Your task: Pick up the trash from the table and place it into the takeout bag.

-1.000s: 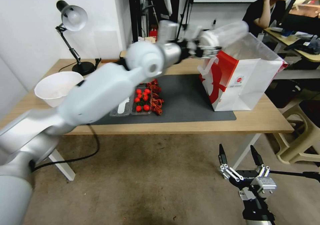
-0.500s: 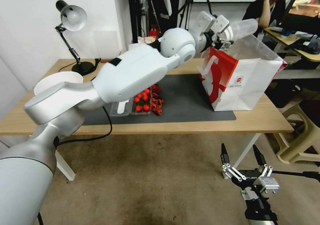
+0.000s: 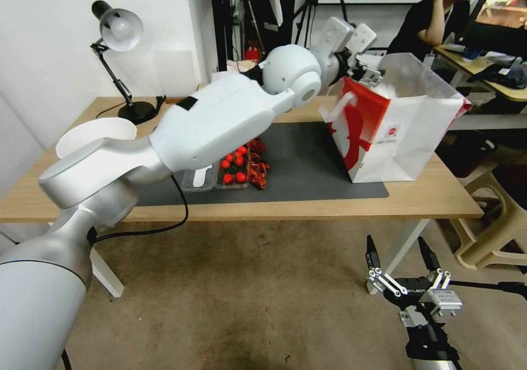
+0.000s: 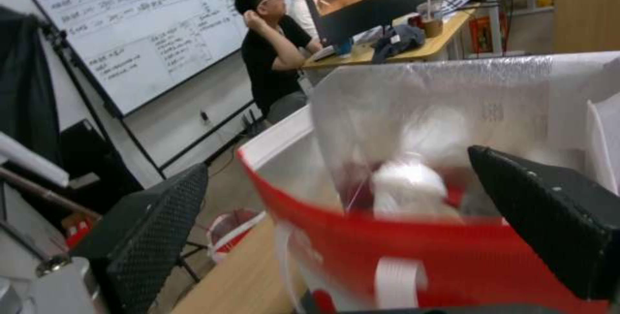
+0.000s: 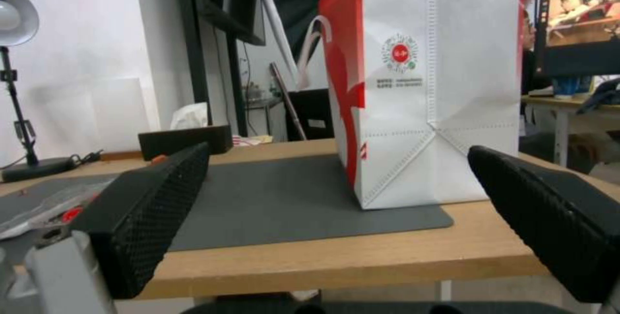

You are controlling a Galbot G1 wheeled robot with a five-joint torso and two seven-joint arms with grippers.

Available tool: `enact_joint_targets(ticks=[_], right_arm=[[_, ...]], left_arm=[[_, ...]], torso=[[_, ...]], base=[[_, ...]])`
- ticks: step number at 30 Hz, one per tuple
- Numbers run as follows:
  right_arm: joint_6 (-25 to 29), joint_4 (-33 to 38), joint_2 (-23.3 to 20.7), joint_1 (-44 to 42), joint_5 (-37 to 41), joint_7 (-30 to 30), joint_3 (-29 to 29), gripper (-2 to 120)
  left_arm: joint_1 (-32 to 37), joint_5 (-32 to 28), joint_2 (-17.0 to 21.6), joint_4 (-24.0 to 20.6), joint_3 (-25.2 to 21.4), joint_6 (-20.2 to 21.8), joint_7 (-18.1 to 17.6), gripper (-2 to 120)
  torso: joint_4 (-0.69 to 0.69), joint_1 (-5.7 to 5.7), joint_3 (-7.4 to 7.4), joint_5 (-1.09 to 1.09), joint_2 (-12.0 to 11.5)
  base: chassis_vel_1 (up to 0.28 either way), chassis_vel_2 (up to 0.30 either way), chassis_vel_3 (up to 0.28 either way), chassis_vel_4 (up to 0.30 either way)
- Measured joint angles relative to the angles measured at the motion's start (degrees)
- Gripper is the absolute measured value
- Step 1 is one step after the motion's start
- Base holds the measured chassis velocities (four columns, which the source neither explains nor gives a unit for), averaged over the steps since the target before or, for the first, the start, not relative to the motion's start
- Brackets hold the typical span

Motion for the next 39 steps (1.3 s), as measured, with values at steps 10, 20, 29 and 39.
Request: enact_joint_targets(ticks=[10, 20, 29, 39], right_arm=[[-0.27, -0.66, -0.39, 0.64, 0.02, -0.05, -1.04, 100], [-0.45, 0.13, -1.01, 0.32, -0.11, -0.09, -1.21, 100], [-0.81, -0.50, -1.82, 1.35, 1.67, -0.75, -0.70, 100], [-2.89, -0.69, -3.27, 1.80, 2.86, -0.65, -0.12, 100]], left_arm=[[10.01, -3.47, 10.75, -13.30, -6.10, -1.34, -6.49, 100], [35.44, -0.75, 23.87, -30.94, -25.44, -1.87, -7.92, 100], [71.90, 19.62, 28.29, -42.78, -43.92, -17.56, -10.39, 100], [93.91, 25.88, 26.71, -45.80, -55.70, -26.33, -10.44, 100]], torso=[[0.00, 0.00, 0.00, -0.01, 0.00], [0.01, -0.01, -0.01, -0.01, 0.00], [0.01, -0.01, -0.01, -0.01, 0.00], [0.01, -0.02, -0.01, 0.00, 0.01]], base=[[0.000, 0.000, 0.000, 0.000], [0.000, 0.000, 0.000, 0.000], [0.000, 0.000, 0.000, 0.000], [0.000, 0.000, 0.000, 0.000]])
